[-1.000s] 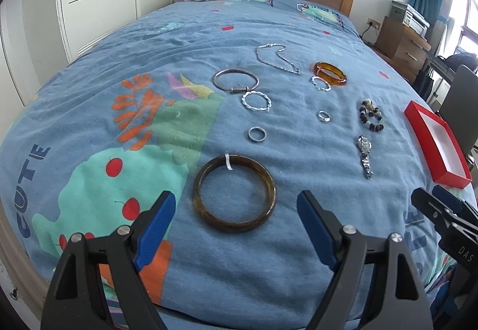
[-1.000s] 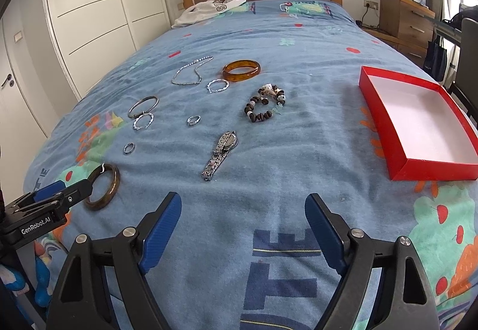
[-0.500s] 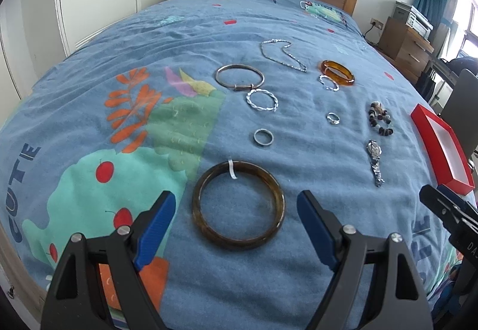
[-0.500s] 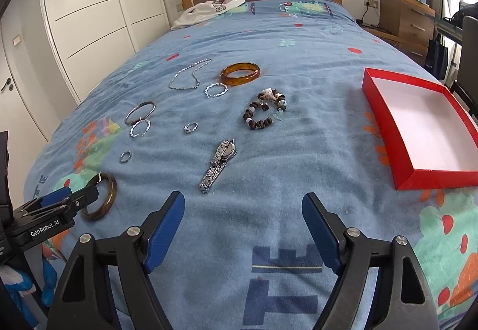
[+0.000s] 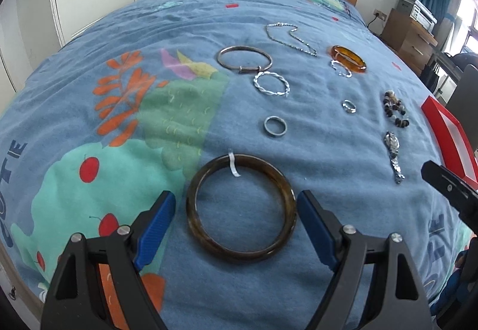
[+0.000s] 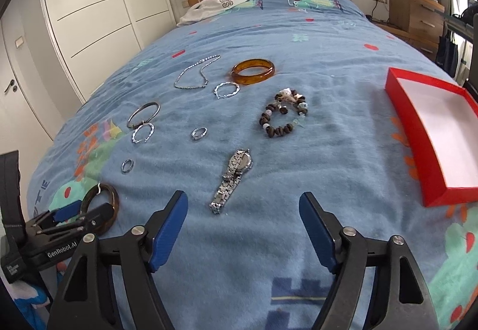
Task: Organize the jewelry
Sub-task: 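Grasp the dark brown bangle with the left tool while the right tool grasps the silver watch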
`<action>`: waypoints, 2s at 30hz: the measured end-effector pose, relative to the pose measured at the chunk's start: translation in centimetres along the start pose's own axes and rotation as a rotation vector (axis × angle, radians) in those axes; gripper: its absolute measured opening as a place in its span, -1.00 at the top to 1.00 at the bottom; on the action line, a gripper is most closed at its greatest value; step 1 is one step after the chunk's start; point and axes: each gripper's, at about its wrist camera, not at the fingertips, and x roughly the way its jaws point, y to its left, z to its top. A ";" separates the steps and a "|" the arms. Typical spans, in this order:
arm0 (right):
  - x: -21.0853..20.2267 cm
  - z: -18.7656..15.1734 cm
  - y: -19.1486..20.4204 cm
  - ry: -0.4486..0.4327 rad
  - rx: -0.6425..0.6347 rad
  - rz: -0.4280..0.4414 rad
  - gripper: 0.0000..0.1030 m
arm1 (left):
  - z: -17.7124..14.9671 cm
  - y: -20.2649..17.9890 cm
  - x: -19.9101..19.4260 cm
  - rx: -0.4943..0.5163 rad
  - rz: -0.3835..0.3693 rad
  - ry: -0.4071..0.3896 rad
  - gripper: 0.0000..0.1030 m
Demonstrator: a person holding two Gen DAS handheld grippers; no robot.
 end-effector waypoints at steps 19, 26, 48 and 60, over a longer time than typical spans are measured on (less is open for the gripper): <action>3.9 1.1 0.9 0.041 0.001 0.036 -0.19 | 0.3 0.7 1.3 -0.016 -0.063 -0.013 -0.30; 5.8 1.6 0.5 0.073 0.034 0.058 0.20 | 0.8 0.5 1.1 -0.016 -0.069 -0.023 -0.29; 4.0 -0.3 0.9 0.131 -0.057 0.128 0.80 | 1.1 -0.3 -0.2 0.006 -0.026 -0.035 -0.28; -2.0 -0.4 -0.5 0.056 -0.051 0.160 0.83 | 1.1 -2.0 -4.0 0.011 -0.045 -0.071 -0.28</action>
